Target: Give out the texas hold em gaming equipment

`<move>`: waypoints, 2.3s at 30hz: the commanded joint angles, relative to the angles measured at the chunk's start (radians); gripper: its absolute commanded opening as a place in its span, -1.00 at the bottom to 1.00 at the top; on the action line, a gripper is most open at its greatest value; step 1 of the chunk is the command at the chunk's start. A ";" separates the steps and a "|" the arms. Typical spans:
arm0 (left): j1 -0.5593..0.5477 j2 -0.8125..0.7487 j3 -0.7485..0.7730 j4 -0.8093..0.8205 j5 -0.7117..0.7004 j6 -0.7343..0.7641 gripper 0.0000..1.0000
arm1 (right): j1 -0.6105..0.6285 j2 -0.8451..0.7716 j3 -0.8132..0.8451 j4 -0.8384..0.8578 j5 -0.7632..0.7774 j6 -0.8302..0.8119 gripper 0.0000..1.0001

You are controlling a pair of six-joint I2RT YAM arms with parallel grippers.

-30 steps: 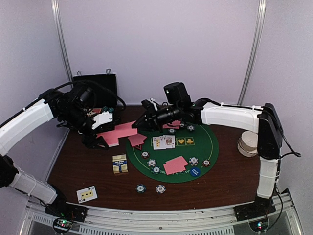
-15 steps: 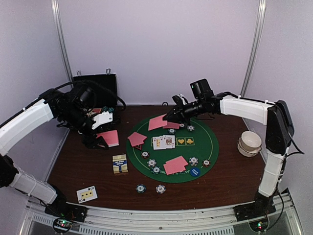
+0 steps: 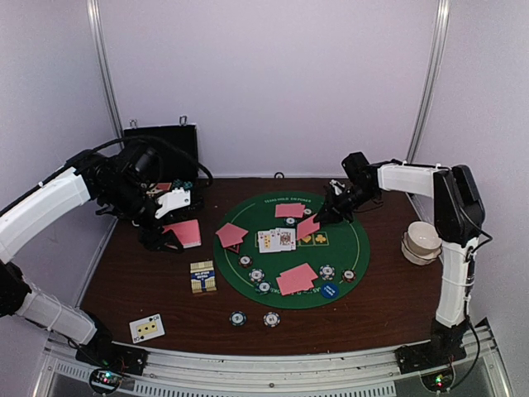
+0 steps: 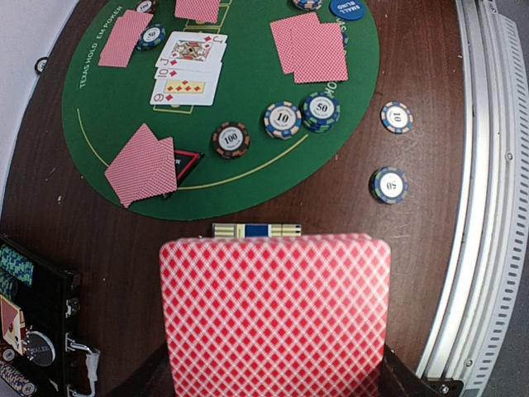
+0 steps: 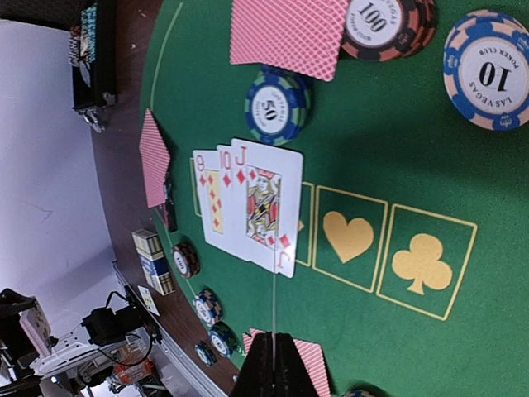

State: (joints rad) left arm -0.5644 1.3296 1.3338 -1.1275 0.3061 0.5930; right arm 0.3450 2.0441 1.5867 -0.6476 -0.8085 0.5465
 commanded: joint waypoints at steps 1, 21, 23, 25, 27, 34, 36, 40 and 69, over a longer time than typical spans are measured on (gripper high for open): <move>0.001 -0.016 0.023 0.022 0.005 -0.002 -1.00 | -0.020 0.057 0.067 -0.057 0.034 -0.069 -1.00; 0.001 -0.016 0.019 0.022 0.006 -0.003 -1.00 | -0.065 0.237 0.220 -0.115 0.049 -0.105 -1.00; 0.001 -0.015 0.019 0.023 0.007 -0.003 -1.00 | -0.066 0.243 0.230 -0.130 0.070 -0.112 -0.90; 0.001 -0.015 0.021 0.022 0.007 -0.004 -1.00 | -0.066 0.242 0.236 -0.146 0.088 -0.123 -0.72; 0.001 -0.016 0.020 0.022 0.006 -0.003 -1.00 | -0.066 0.237 0.240 -0.170 0.111 -0.139 -0.54; 0.001 -0.010 0.023 0.023 0.013 -0.005 -1.00 | -0.055 0.144 0.232 -0.214 0.202 -0.171 -0.16; 0.001 -0.008 0.025 0.022 0.014 -0.007 -1.00 | -0.043 0.100 0.220 -0.219 0.243 -0.176 -0.04; 0.001 -0.003 0.029 0.022 0.017 -0.008 -1.00 | -0.011 0.021 0.208 -0.240 0.304 -0.176 0.08; 0.001 0.012 0.053 0.033 0.034 -0.033 -1.00 | 0.608 -0.044 0.062 0.644 0.029 0.464 0.74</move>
State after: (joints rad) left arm -0.5644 1.3464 1.3525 -1.1263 0.3157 0.5728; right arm 0.9276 1.9656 1.6184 -0.1097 -0.7593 0.9455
